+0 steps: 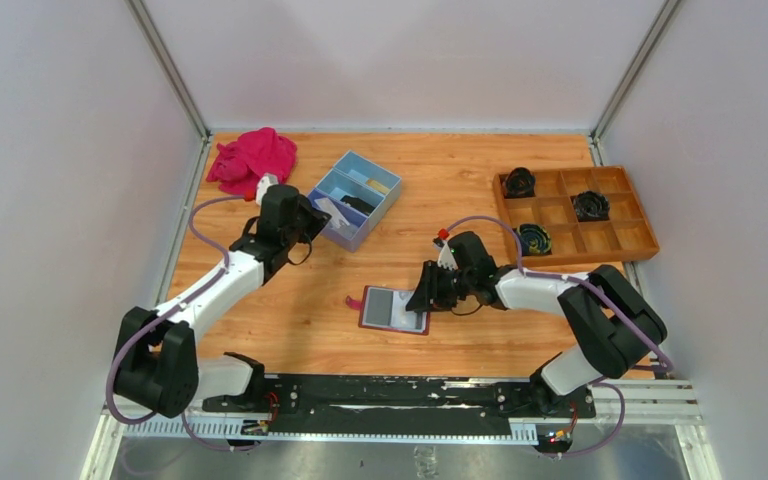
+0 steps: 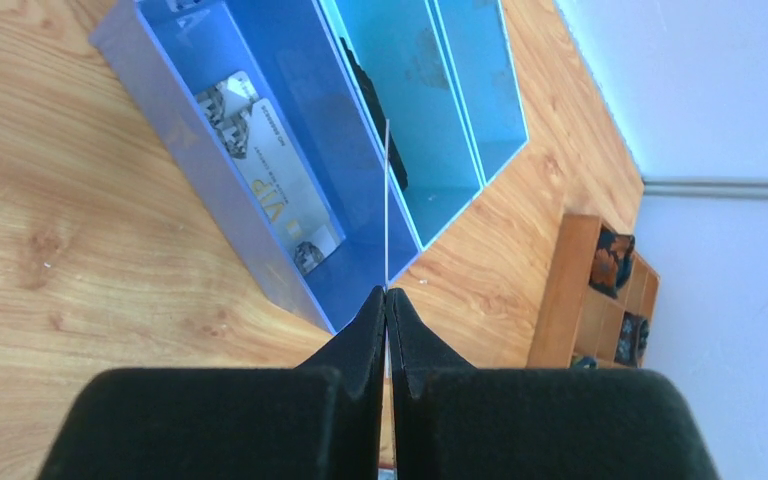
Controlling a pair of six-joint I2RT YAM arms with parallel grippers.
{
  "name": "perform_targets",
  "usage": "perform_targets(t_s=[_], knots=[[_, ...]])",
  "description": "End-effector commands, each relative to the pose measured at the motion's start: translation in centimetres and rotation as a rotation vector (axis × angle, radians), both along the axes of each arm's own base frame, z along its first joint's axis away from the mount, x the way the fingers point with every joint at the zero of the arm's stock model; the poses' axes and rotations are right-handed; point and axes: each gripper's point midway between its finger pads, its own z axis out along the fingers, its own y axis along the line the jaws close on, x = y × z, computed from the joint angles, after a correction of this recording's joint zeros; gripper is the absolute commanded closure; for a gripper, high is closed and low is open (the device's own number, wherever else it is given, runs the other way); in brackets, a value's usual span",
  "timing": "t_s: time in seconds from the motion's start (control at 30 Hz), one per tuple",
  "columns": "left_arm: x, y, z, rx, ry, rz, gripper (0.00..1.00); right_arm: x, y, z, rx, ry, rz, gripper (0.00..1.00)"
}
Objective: Take the credit cards out of the card holder
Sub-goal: Place the credit card in the storage box.
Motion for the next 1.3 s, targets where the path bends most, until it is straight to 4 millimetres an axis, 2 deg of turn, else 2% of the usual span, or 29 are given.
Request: perform_targets(t_s=[0.0, 0.37, 0.57, 0.97, 1.13, 1.27], knots=[[1.2, 1.5, 0.0, 0.006, -0.033, 0.101, 1.00, -0.9, -1.5, -2.0, -0.108, 0.029, -0.003, 0.63], [1.9, 1.8, -2.5, 0.003, 0.010, 0.148, 1.00, -1.1, -1.7, -2.0, -0.115, 0.031, -0.009, 0.63], [1.6, 2.9, -3.5, 0.011, 0.021, 0.217, 1.00, -1.0, -1.6, -2.1, -0.117, 0.034, -0.007, 0.63], [2.6, 2.3, -5.3, 0.019, 0.057, 0.212, 0.99, -0.9, -1.7, -1.8, -0.117, 0.027, -0.006, 0.63], [2.4, 1.9, -5.6, 0.010, 0.068, 0.187, 0.75, -0.9, -1.6, -1.7, -0.116, 0.027, -0.006, 0.63], [2.1, 2.1, -4.5, 0.012, 0.038, 0.188, 0.73, -0.8, -1.6, -1.7, -0.115, 0.023, -0.005, 0.63]])
